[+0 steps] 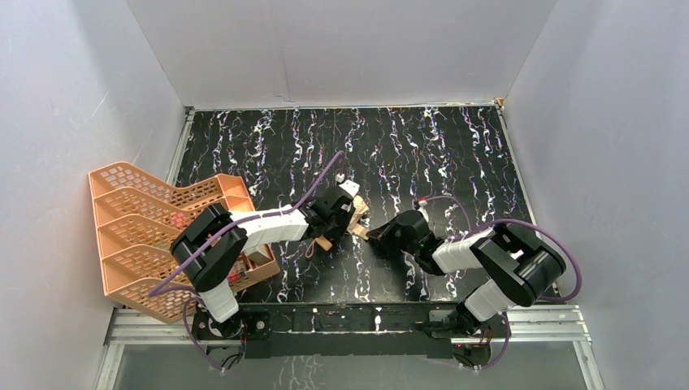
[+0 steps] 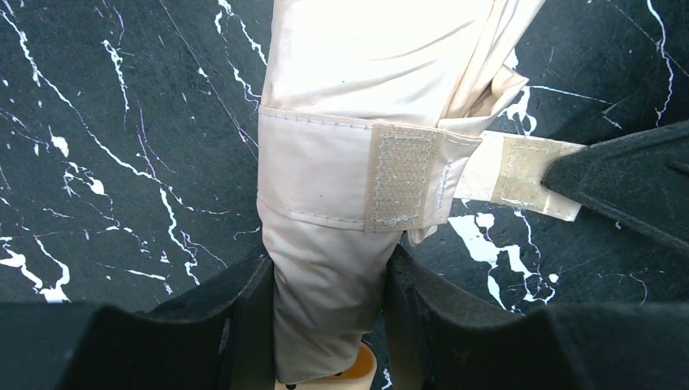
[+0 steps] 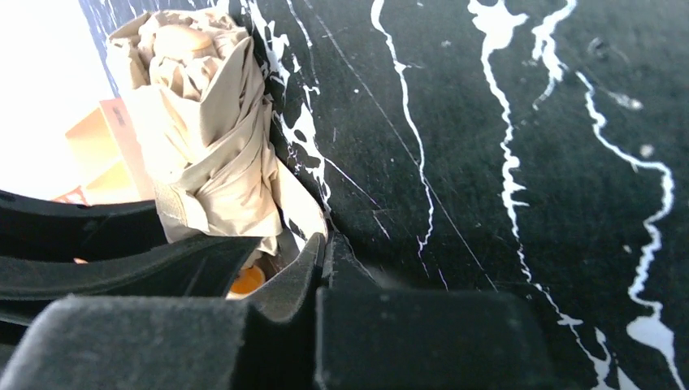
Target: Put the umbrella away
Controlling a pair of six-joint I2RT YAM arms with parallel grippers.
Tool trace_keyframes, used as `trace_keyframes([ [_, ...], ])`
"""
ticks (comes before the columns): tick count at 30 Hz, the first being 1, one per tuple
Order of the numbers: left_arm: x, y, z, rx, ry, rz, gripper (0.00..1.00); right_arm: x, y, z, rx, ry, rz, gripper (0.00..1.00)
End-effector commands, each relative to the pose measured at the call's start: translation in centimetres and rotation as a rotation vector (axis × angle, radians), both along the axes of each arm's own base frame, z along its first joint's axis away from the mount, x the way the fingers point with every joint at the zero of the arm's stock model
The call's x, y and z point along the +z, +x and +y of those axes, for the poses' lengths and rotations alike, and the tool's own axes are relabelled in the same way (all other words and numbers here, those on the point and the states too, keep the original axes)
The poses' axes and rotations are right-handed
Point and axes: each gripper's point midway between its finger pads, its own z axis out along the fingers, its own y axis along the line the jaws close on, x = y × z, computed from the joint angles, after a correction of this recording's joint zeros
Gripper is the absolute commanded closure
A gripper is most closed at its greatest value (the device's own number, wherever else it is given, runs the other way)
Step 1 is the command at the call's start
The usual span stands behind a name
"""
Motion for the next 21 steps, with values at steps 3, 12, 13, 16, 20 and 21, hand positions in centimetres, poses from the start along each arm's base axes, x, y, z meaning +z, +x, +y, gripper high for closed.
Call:
trace_keyframes([
  [3,-5.1,-4.5,4.8,-0.005,0.213,0.194,1.0,2.3,0.3,0.1,0.136,-0.078,-0.195,1.0],
  [12,-5.5,-4.2,4.2,0.002,0.201,0.202,1.0,8.1,0.0,0.1,0.17,-0.009,-0.367,1.0],
  [13,-5.6,-4.2,4.1,0.0,0.2,0.202,1.0,8.5,-0.2,0.2,0.175,0.006,-0.374,1.0],
  [16,-5.8,-4.2,3.7,-0.015,0.199,0.204,1.0,10.4,-0.4,0.3,0.159,0.075,-0.412,1.0],
  [20,-6.1,-4.6,3.2,-0.051,0.193,0.2,1.0,12.9,0.0,0.4,0.12,0.166,-0.47,1.0],
  [21,-6.3,-4.8,3.1,-0.064,0.197,0.199,1.0,13.5,0.1,0.5,0.11,0.191,-0.475,1.0],
])
